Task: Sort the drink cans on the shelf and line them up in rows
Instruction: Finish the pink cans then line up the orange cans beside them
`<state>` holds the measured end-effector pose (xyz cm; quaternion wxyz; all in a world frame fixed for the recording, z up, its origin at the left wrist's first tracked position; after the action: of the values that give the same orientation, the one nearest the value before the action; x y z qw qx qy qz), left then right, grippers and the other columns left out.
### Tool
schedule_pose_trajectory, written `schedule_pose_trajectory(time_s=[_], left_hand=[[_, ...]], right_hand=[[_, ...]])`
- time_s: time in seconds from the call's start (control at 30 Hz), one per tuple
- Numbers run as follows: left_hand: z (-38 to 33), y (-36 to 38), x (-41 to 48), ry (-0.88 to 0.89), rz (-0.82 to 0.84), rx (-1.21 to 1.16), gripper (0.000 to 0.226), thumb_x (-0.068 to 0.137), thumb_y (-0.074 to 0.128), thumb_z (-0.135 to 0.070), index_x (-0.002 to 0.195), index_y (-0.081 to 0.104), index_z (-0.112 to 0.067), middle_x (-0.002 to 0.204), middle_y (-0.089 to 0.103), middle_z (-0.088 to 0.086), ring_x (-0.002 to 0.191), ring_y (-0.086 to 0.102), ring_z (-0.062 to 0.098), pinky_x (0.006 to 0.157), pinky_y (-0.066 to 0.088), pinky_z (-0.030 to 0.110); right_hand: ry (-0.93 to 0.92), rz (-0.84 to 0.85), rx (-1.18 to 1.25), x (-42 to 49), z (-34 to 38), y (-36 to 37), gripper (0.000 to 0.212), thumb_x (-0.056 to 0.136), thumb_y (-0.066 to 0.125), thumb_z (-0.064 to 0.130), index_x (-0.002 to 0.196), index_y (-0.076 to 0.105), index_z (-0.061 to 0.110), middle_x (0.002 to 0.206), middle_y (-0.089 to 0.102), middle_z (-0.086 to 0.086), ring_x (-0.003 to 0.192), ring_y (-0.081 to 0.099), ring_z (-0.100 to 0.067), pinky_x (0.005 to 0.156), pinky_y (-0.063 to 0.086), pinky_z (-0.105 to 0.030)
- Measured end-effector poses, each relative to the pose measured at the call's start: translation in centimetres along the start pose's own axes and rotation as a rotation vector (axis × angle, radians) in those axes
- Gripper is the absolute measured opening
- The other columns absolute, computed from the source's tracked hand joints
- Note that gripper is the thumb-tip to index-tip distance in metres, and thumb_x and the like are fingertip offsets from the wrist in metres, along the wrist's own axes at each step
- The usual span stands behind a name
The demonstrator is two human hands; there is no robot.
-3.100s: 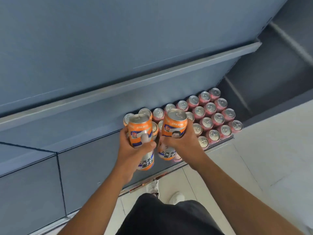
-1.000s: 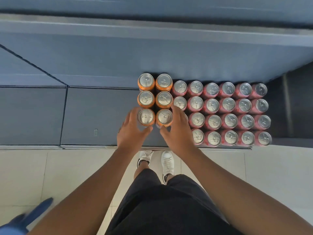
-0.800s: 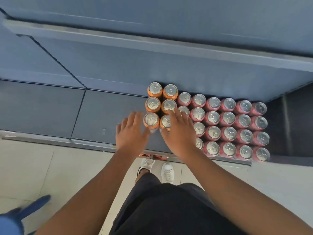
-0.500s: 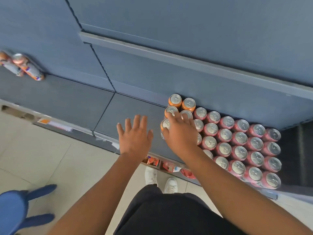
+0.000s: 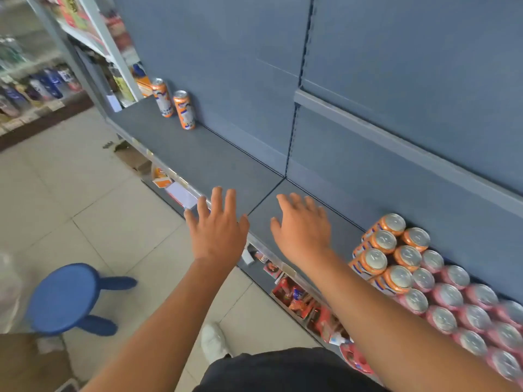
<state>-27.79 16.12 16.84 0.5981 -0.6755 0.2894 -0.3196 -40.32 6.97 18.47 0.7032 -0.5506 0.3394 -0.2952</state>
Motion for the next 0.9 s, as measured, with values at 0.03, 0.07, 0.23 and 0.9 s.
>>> schedule_pose_trajectory(time_s=[0.03,0.07,0.23,0.9], left_hand=[[2.1,-0.3,0.8,-0.021,-0.024,-0.005,0.046,0.093,0.055,-0.04,0.133,0.045,-0.019,0.141,0.046,0.006,0.125,0.045,0.038,0.101,0.037,0.056],[4.2,-0.5,1.6,-0.035,-0.035,-0.005,0.045,0.092,0.056,-0.039,0.131,0.047,-0.018,0.138,0.049,0.006,0.123,0.047,0.039,0.099,0.038,0.055],[14.6,-2.0,5.3,-0.105,0.002,0.012,0.049,0.097,0.049,-0.042,0.139,0.041,-0.02,0.147,0.042,0.004,0.131,0.04,0.04,0.102,0.035,0.053],[32.2,0.1,24.2,-0.221,-0.007,0.028,0.055,0.099,0.042,-0.047,0.144,0.017,-0.027,0.157,0.028,0.002,0.137,0.035,0.04,0.105,0.035,0.052]], right_hand=[[-0.015,-0.009,-0.006,0.9,2.0,0.1,0.05,0.1,0.042,0.039,0.146,0.033,0.022,0.151,0.039,-0.003,0.14,0.033,-0.032,0.109,0.032,-0.049],[-0.024,-0.016,-0.006,1.9,4.0,0.2,0.05,0.099,0.042,0.039,0.146,0.034,0.022,0.151,0.04,-0.003,0.139,0.033,-0.032,0.109,0.032,-0.048],[-0.04,-0.012,0.055,6.6,14.2,0.7,0.052,0.099,0.042,0.037,0.147,0.03,0.024,0.149,0.041,-0.002,0.139,0.034,-0.031,0.099,0.04,-0.046],[-0.129,-0.007,0.14,28.8,35.3,2.9,0.051,0.096,0.044,0.04,0.143,0.036,0.021,0.133,0.053,-0.005,0.119,0.048,-0.03,0.087,0.039,-0.04]])
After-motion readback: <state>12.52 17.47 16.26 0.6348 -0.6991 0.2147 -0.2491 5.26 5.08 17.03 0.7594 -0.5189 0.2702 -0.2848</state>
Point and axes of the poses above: each hand's wrist, its own x-axis towards the middle knuckle, its own y-axis out of the palm, z = x × y, the point moved 1 cm from there along x, towards the middle knuckle
